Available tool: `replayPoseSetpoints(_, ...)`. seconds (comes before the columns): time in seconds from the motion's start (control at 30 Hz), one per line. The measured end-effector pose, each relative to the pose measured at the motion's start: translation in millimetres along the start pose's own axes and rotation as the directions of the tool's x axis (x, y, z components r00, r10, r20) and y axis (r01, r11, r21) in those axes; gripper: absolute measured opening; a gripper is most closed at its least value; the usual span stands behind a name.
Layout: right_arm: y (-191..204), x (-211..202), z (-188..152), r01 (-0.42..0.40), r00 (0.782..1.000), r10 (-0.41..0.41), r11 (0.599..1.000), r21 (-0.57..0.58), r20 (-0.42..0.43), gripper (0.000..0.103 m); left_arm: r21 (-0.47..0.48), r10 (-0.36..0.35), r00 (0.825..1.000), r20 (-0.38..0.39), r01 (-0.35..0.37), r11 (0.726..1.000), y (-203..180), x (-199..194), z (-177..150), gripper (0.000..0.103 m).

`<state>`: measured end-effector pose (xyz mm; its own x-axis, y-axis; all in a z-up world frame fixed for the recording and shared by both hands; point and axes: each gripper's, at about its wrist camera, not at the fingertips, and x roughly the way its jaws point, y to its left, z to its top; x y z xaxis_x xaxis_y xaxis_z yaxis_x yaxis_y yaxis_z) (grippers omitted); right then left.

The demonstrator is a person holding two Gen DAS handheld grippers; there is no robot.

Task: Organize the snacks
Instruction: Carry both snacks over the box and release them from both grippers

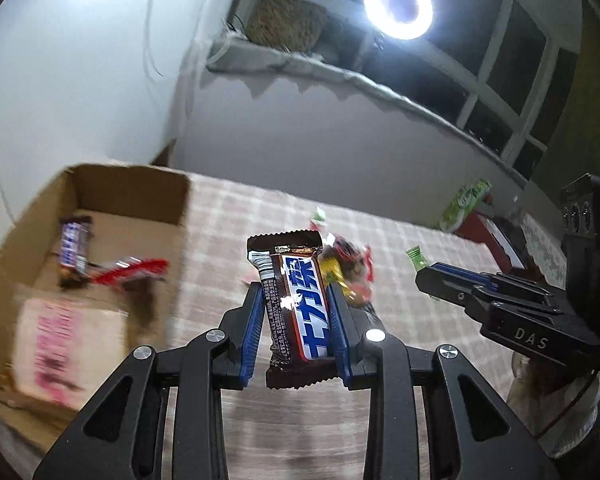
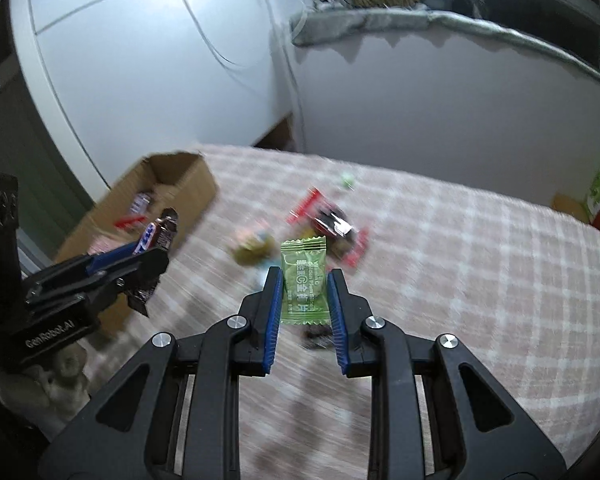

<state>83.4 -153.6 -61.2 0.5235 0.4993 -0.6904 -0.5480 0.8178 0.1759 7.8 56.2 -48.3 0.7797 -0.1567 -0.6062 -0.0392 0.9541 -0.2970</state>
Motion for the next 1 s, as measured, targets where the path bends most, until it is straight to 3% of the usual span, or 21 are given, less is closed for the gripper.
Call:
replayPoseSetpoints(0.27, 62.4, 13.5, 28.1, -0.099, 0.994, 0.101, 0.993, -0.069, 0.028, 0.024, -0.049, 0.079, 0.995, 0.054, -0.076, 0.996, 41.6, -28.3, 8.0, 0.029)
replayPoseSetpoints(0.63, 136.5, 60.1, 53.8, -0.199, 0.98, 0.196, 0.966, -0.163, -0.037, 0.024, -0.12, 0.175, 0.981, 0.082, -0.165, 0.979, 94.1, -47.2, 14.0, 0.029)
replayPoseSetpoints(1.0, 170.1, 107.0, 66.6, -0.196, 0.979, 0.179, 0.961, -0.197, -0.102, 0.024, -0.133, 0.243, 0.969, 0.044, -0.236, 0.963, 122.7, -34.7, 12.6, 0.029)
